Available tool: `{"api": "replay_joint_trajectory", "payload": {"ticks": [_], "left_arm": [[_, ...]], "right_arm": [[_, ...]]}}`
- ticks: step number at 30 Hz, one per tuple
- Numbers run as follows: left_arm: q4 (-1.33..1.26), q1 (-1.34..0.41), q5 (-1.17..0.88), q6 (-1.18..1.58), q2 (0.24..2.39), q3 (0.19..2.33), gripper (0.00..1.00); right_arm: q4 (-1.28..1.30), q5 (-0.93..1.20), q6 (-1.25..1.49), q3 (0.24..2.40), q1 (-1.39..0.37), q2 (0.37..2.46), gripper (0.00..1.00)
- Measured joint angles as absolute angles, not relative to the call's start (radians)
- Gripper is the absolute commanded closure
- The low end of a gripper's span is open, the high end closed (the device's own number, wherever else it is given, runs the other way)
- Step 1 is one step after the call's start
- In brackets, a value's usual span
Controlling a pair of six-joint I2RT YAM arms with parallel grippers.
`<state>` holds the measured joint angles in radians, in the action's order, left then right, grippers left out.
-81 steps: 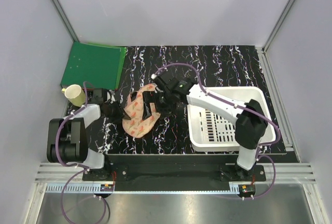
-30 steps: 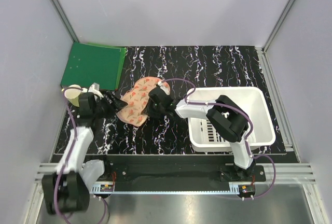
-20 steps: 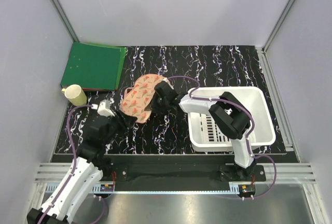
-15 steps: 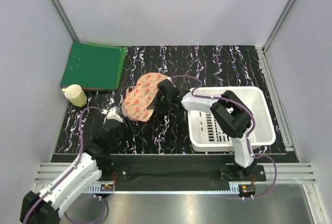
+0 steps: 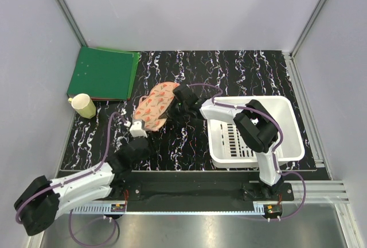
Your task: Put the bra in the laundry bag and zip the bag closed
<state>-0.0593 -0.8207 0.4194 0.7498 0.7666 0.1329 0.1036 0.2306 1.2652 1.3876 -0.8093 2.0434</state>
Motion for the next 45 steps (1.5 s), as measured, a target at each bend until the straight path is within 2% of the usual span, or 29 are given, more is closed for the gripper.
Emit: {"api": "replay_joint_trajectory", "payload": {"ticks": [9,16,20,23,26,30,31,40,45], "left_arm": [[-0.235,-0.821,0.51,0.677,0.958,0.175,0.52],[-0.32,-0.821,0.547,0.657,1.008,0.197,0.49],[-0.332,-0.821,0.586,0.656,1.042,0.215,0.55],[-0.33,-0.821,0.626,0.667,1.071,0.241,0.56],[-0.33,-0.821,0.667,0.69,1.097,0.262,0.65],[-0.331,-0.822,0.693,0.699,1.116,0.273,0.84],[-0.331,-0.822,0.696,0.701,1.12,0.276,1.0],[-0.193,-0.825,0.699,0.818,1.053,0.288,1.0],[-0.071,-0.813,0.669,0.908,0.957,0.265,1.0]], "right_arm": [[0.111,0.242,1.314,1.388,-0.809,2.043,0.77],[0.11,0.253,1.33,1.388,-0.809,2.043,0.77],[0.11,0.256,1.337,1.388,-0.809,2.043,0.78],[0.11,0.256,1.342,1.387,-0.809,2.043,0.78],[0.11,0.256,1.343,1.387,-0.809,2.043,0.8],[0.109,0.256,1.344,1.386,-0.809,2.043,0.8],[0.108,0.256,1.344,1.384,-0.809,2.043,0.8],[0.093,0.256,1.316,1.357,-0.809,2.043,0.98],[0.091,0.256,1.256,1.332,-0.805,2.041,1.0]]}}
